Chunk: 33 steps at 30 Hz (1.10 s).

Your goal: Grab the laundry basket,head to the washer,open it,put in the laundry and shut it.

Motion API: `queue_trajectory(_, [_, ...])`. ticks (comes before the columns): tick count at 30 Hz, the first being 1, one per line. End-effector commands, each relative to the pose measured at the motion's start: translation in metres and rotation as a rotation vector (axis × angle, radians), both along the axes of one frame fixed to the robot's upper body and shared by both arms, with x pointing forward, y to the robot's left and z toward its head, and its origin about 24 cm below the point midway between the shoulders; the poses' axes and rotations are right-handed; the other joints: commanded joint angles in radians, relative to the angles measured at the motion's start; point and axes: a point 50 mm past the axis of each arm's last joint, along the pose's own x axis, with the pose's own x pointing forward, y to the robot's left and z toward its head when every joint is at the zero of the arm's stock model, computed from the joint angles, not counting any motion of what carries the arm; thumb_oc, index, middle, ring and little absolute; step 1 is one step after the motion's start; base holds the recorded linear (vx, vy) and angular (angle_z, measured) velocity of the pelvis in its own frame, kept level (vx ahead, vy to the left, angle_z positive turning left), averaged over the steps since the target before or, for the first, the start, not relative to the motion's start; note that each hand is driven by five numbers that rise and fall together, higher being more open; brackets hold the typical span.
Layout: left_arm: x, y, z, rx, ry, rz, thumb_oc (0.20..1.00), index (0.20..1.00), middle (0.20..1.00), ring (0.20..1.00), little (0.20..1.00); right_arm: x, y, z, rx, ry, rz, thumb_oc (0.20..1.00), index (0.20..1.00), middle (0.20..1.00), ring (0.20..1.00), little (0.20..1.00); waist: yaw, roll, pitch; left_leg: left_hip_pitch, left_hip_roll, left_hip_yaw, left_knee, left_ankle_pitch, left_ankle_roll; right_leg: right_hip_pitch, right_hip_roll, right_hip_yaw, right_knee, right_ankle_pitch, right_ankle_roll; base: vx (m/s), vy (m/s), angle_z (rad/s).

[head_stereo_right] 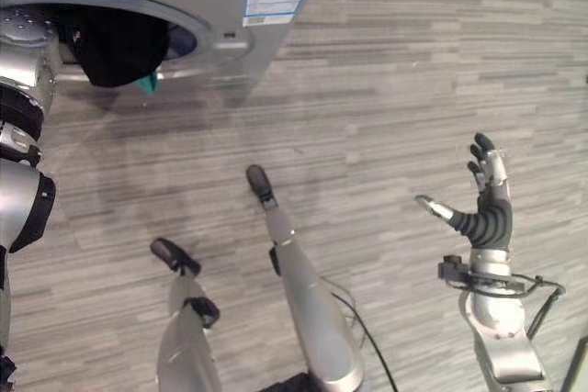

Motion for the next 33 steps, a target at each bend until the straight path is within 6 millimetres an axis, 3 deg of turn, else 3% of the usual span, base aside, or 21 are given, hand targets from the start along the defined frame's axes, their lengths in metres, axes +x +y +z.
queue_trajectory(1, [-0.04,0.046,0.038,0.454,-0.046,0.403,1.0,1.0,1.0,1.0,1.0,-0.012,-0.007,0.015,-0.038,-0.084,0.022,1.0,1.0,1.0,1.0,1.0,-0.029,0.066,-0.091,0.233,0.037,0.025,0.077,-0.257,-0.012,-0.081,-0.049,-0.01,0.121,-0.148,0.148,-0.04,0.032,0.02])
queue_trajectory(2, [-0.041,0.048,0.034,0.604,-0.008,0.472,1.0,1.0,1.0,1.0,1.0,-0.01,-0.009,0.018,-0.039,-0.098,0.022,1.0,1.0,1.0,1.0,1.0,-0.025,0.064,-0.085,0.228,0.036,0.018,0.083,-0.258,-0.011,-0.073,-0.054,-0.009,0.118,-0.146,0.148,-0.03,0.028,0.03])
queue_trajectory(5, [-0.043,0.057,0.023,0.703,0.045,0.531,1.0,1.0,1.0,1.0,1.0,-0.01,-0.011,0.019,-0.032,-0.104,0.017,1.0,1.0,1.0,1.0,1.0,-0.021,0.06,-0.076,0.231,0.034,0.014,0.091,-0.261,-0.01,-0.062,-0.06,-0.009,0.116,-0.147,0.147,-0.03,0.018,0.07])
queue_trajectory(6, [-0.044,0.068,0.004,0.678,0.084,0.538,1.0,1.0,1.0,1.0,1.0,-0.01,-0.01,0.016,-0.02,-0.094,0.017,1.0,1.0,1.0,1.0,1.0,-0.011,0.055,-0.067,0.234,0.03,0.009,0.1,-0.264,-0.007,-0.05,-0.064,-0.007,0.115,-0.147,0.145,0.0,0.0,0.0])
queue_trajectory(7, [-0.044,0.07,0.002,0.676,0.086,0.538,1.0,1.0,1.0,1.0,1.0,-0.01,-0.01,0.016,-0.023,-0.093,0.018,1.0,1.0,1.0,1.0,1.0,-0.013,0.057,-0.067,0.235,0.03,0.009,0.101,-0.265,-0.007,-0.049,-0.064,-0.007,0.115,-0.147,0.146,-0.02,0.028,-0.04])
queue_trajectory(9, [-0.049,0.085,-0.021,0.682,0.115,0.562,1.0,1.0,1.0,1.0,1.0,-0.009,-0.007,0.009,-0.004,-0.07,0.026,1.0,1.0,1.0,1.0,1.0,-0.007,0.054,-0.064,0.242,0.028,0.006,0.111,-0.27,-0.006,-0.033,-0.068,-0.006,0.114,-0.147,0.144,-0.02,0.02,-0.05])
queue_trajectory(14, [-0.078,0.135,-0.093,0.72,0.354,0.675,1.0,1.0,1.0,1.0,1.0,-0.011,-0.005,0.009,-0.042,-0.07,0.027,1.0,1.0,1.0,1.0,1.0,0.008,0.05,-0.055,0.25,0.022,0.002,0.14,-0.285,0.0,-0.002,-0.079,0.001,0.108,-0.147,0.14,-0.01,0.02,-0.04])
queue_trajectory(17, [-0.088,0.146,-0.118,0.796,0.451,0.686,1.0,1.0,1.0,1.0,1.0,-0.012,-0.011,0.013,-0.07,-0.082,-0.009,1.0,1.0,1.0,1.0,1.0,0.017,0.05,-0.046,0.245,0.016,-0.004,0.156,-0.295,0.004,0.003,-0.083,0.004,0.107,-0.144,0.138,-0.02,0.033,-0.05])
queue_trajectory(18, [-0.092,0.146,-0.138,0.799,0.471,0.656,1.0,1.0,1.0,1.0,1.0,-0.011,-0.012,0.012,-0.073,-0.087,-0.023,1.0,1.0,1.0,1.0,1.0,0.023,0.051,-0.041,0.242,0.014,-0.005,0.163,-0.298,0.006,0.008,-0.086,0.003,0.105,-0.144,0.136,0.0,0.0,0.0])
queue_trajectory(19, [-0.093,0.147,-0.14,0.797,0.472,0.657,1.0,1.0,1.0,1.0,1.0,-0.011,-0.011,0.012,-0.076,-0.087,-0.021,1.0,1.0,1.0,1.0,1.0,0.02,0.052,-0.041,0.242,0.014,-0.005,0.163,-0.299,0.006,0.008,-0.086,0.004,0.105,-0.144,0.136,-0.02,0.034,-0.01])
queue_trajectory(20, [-0.093,0.144,-0.156,0.673,0.431,0.621,1.0,1.0,1.0,1.0,1.0,-0.011,-0.01,0.01,-0.057,-0.098,-0.038,1.0,1.0,1.0,1.0,1.0,0.029,0.051,-0.035,0.24,0.01,-0.007,0.169,-0.3,0.008,0.012,-0.088,0.003,0.104,-0.144,0.134,0.0,0.0,0.0])
queue_trajectory(23, [-0.093,0.136,-0.162,0.578,0.333,0.568,1.0,1.0,1.0,1.0,1.0,-0.013,-0.009,0.009,-0.048,-0.103,-0.049,1.0,1.0,1.0,1.0,1.0,0.032,0.054,-0.027,0.237,0.006,-0.012,0.175,-0.303,0.011,0.018,-0.093,0.0,0.104,-0.146,0.132,0.0,0.0,-0.01])
queue_trajectory(25, [-0.099,0.135,-0.178,0.506,0.301,0.539,1.0,1.0,1.0,1.0,1.0,-0.013,-0.006,0.006,-0.036,-0.104,-0.048,1.0,1.0,1.0,1.0,1.0,0.036,0.055,-0.023,0.238,0.002,-0.016,0.177,-0.303,0.012,0.025,-0.095,-0.002,0.103,-0.148,0.13,0.0,0.0,0.0])
queue_trajectory(26, [-0.101,0.128,-0.198,0.448,0.293,0.492,1.0,1.0,1.0,1.0,1.0,-0.014,-0.002,0.004,-0.028,-0.102,-0.045,1.0,1.0,1.0,1.0,1.0,0.045,0.053,-0.021,0.241,-0.001,-0.019,0.181,-0.304,0.013,0.032,-0.097,-0.004,0.1,-0.147,0.128,0.0,0.0,0.0])
queue_trajectory(27, [-0.103,0.129,-0.2,0.445,0.297,0.495,1.0,1.0,1.0,1.0,1.0,-0.014,-0.002,0.004,-0.031,-0.099,-0.041,1.0,1.0,1.0,1.0,1.0,0.04,0.055,-0.023,0.242,0.0,-0.019,0.181,-0.304,0.013,0.034,-0.097,-0.004,0.1,-0.147,0.128,0.0,0.0,0.0])
queue_trajectory(28, [-0.107,0.115,-0.23,0.41,0.322,0.425,1.0,1.0,1.0,1.0,1.0,-0.014,-0.001,0.0,-0.008,-0.089,-0.054,1.0,1.0,1.0,1.0,1.0,0.056,0.055,-0.021,0.249,-0.004,-0.022,0.183,-0.304,0.016,0.048,-0.103,-0.006,0.094,-0.146,0.127,0.0,0.0,0.0])
queue_trajectory(30, [-0.115,0.111,-0.246,0.399,0.347,0.403,1.0,1.0,1.0,1.0,1.0,-0.013,0.001,-0.002,-0.004,-0.078,-0.049,1.0,1.0,1.0,1.0,1.0,0.054,0.057,-0.027,0.258,-0.005,-0.022,0.183,-0.306,0.017,0.062,-0.104,-0.005,0.087,-0.145,0.127,0.01,0.019,0.01])
queue_trajectory(31, [-0.121,0.088,-0.275,0.346,0.368,0.297,1.0,1.0,1.0,1.0,1.0,-0.013,-0.001,-0.007,0.018,-0.056,-0.07,1.0,1.0,1.0,1.0,1.0,0.075,0.058,-0.035,0.266,-0.008,-0.026,0.188,-0.309,0.02,0.079,-0.109,-0.007,0.083,-0.144,0.125,0.03,0.053,0.02])
queue_trajectory(32, [-0.128,0.078,-0.289,0.308,0.382,0.255,1.0,1.0,1.0,1.0,1.0,-0.012,-0.002,-0.01,0.02,-0.032,-0.073,1.0,1.0,1.0,1.0,1.0,0.078,0.061,-0.045,0.276,-0.009,-0.026,0.189,-0.313,0.022,0.092,-0.112,-0.007,0.079,-0.144,0.125,0.03,0.045,0.03])
queue_trajectory(33, [-0.13,0.079,-0.29,0.306,0.385,0.256,1.0,1.0,1.0,1.0,1.0,-0.012,-0.002,-0.011,0.018,-0.03,-0.071,1.0,1.0,1.0,1.0,1.0,0.075,0.062,-0.047,0.277,-0.009,-0.026,0.189,-0.313,0.022,0.094,-0.112,-0.006,0.078,-0.143,0.125,0.03,0.033,0.04])
